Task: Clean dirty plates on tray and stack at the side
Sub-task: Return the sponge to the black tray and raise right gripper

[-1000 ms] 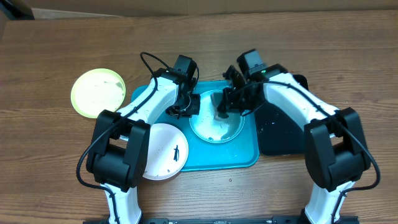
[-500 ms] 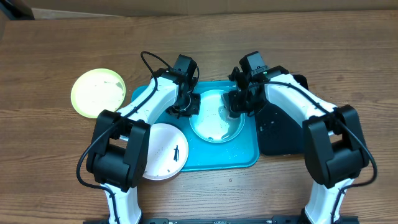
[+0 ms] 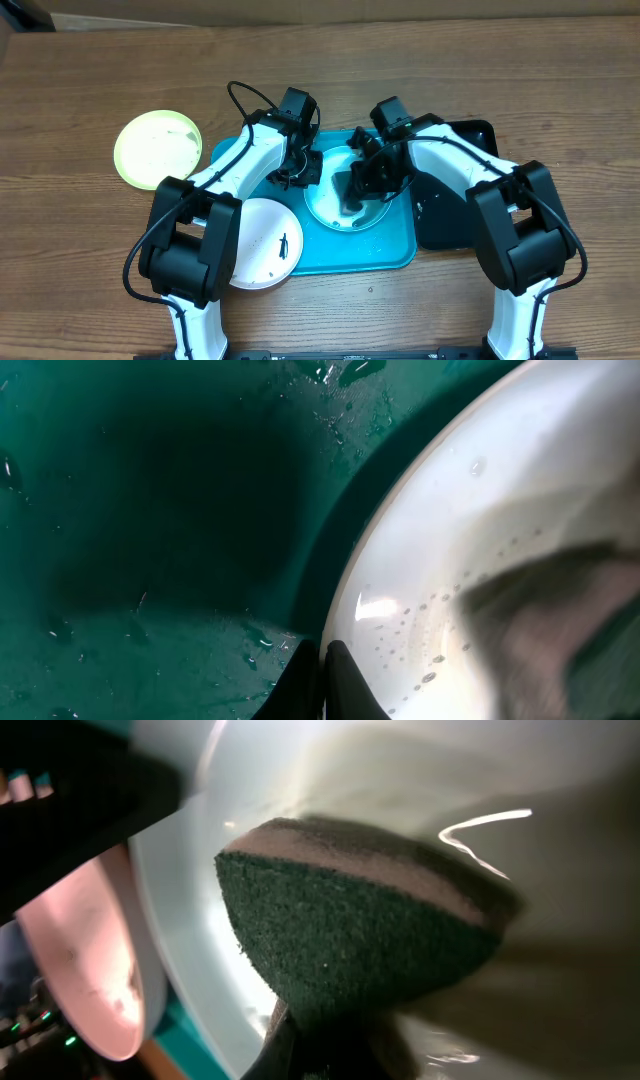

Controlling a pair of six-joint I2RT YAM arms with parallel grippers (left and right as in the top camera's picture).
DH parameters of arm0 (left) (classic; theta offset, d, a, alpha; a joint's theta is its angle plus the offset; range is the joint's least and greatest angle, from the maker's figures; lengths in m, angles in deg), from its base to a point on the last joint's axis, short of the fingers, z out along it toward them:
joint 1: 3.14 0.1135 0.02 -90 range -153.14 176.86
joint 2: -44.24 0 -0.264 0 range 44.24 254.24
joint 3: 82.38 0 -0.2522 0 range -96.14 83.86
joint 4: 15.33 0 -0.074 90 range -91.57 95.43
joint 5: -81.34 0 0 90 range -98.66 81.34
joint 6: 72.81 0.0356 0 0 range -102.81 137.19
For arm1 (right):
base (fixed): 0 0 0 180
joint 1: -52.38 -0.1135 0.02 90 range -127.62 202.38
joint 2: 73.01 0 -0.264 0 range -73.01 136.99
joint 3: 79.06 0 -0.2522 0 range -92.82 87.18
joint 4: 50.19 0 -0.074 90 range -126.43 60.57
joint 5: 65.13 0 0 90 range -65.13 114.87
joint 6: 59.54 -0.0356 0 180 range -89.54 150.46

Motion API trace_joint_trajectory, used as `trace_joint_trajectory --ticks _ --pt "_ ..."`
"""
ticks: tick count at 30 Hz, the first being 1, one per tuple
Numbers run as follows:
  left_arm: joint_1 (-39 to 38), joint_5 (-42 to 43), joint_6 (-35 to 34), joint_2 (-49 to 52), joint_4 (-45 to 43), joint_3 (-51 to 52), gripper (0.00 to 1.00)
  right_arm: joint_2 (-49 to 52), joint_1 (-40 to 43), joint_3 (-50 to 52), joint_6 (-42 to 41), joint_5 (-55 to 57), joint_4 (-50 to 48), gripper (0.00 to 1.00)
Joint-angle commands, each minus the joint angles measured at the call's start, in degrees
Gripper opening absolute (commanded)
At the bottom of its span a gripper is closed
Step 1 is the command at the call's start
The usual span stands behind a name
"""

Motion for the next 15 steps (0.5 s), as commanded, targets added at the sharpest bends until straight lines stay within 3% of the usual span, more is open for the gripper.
trace_joint_trajectory --ticks 1,7,9,15 --pt "-0.11 0.66 0.90 1.07 -0.31 0.20 0.04 0.81 0.66 -2.60 0.42 -5.38 2.21 0.04" --pt "-0.11 0.66 0.90 1.07 -0.37 0.20 0.04 0.68 7.50 -16.59 3.50 -5.07 15.85 0.04" --pt "-0.11 0.66 0.87 1.07 -0.52 0.20 0.04 0.68 11.41 -22.18 5.31 -0.87 23.89 0.04" --pt "-0.11 0.66 0.42 1.07 -1.09 0.20 0.04 0.66 17.40 -23.80 5.22 16.13 32.81 0.04"
